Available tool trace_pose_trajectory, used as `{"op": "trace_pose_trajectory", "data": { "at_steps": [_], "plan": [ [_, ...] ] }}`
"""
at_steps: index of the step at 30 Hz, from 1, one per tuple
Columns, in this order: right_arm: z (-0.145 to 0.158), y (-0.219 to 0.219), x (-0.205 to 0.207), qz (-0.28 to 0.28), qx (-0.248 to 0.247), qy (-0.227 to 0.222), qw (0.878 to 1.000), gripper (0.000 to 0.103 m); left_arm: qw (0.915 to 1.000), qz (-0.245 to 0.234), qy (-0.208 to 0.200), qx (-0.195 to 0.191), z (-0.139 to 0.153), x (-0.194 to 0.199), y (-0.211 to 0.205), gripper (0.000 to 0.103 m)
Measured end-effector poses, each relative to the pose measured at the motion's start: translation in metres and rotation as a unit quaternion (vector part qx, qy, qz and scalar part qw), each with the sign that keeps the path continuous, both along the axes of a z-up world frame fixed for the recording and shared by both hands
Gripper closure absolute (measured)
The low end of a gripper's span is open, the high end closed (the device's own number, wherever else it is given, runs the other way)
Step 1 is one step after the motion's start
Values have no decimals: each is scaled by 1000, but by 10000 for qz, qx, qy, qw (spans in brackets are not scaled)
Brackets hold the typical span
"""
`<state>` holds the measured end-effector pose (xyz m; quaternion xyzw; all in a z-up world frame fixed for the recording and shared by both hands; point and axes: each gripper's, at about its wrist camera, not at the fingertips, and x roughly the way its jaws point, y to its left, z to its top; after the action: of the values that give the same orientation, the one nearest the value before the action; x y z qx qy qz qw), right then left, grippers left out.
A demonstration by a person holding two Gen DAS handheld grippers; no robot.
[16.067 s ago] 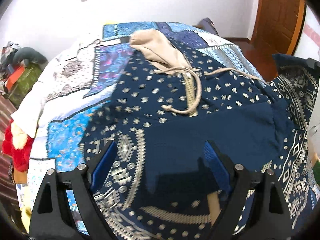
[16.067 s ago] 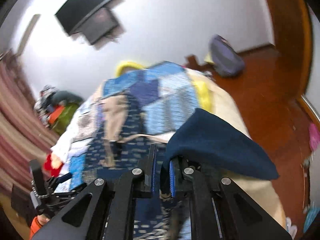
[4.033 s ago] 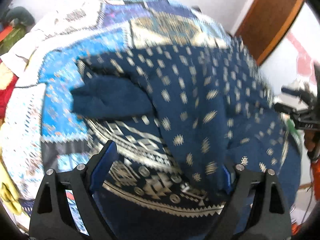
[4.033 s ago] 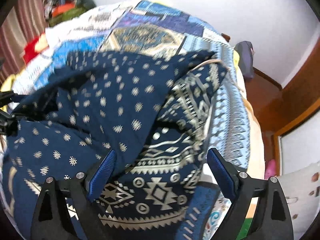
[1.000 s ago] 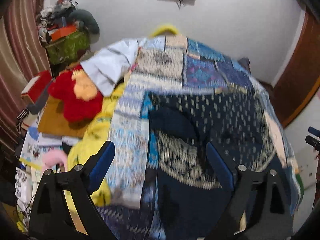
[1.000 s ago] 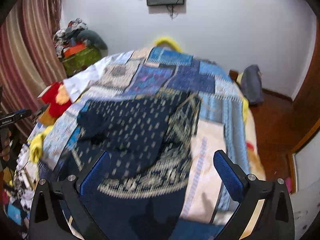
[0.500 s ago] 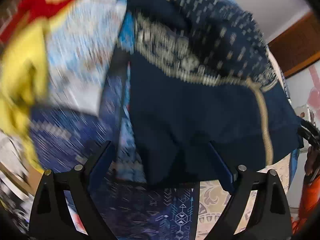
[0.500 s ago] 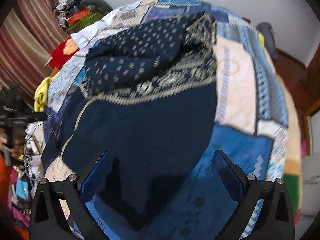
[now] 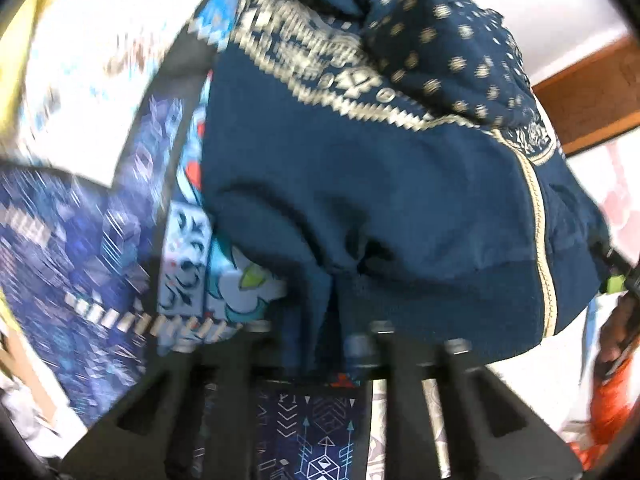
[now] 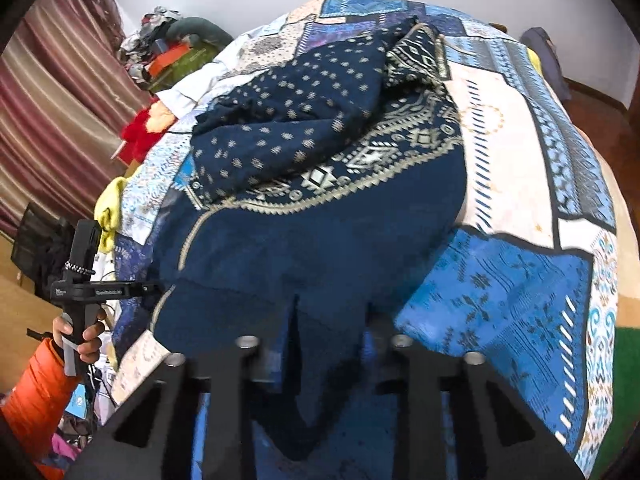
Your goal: Fold large clothes
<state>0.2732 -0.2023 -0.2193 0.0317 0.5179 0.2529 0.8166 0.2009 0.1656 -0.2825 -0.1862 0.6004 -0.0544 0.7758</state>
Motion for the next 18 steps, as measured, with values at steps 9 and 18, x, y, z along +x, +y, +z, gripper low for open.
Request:
{"op": "trace_pose_trajectory", "data": {
  "at_steps": [9, 18],
  "plan": [
    [43, 6, 54, -168, 291, -573, 9978, 90, 9903, -65, -1324, 427, 111, 38, -1, 94],
    [104, 21, 163, -602, 440, -1328, 9883, 91, 9660, 496, -2430, 734, 193, 134, 22, 94]
  ]
}}
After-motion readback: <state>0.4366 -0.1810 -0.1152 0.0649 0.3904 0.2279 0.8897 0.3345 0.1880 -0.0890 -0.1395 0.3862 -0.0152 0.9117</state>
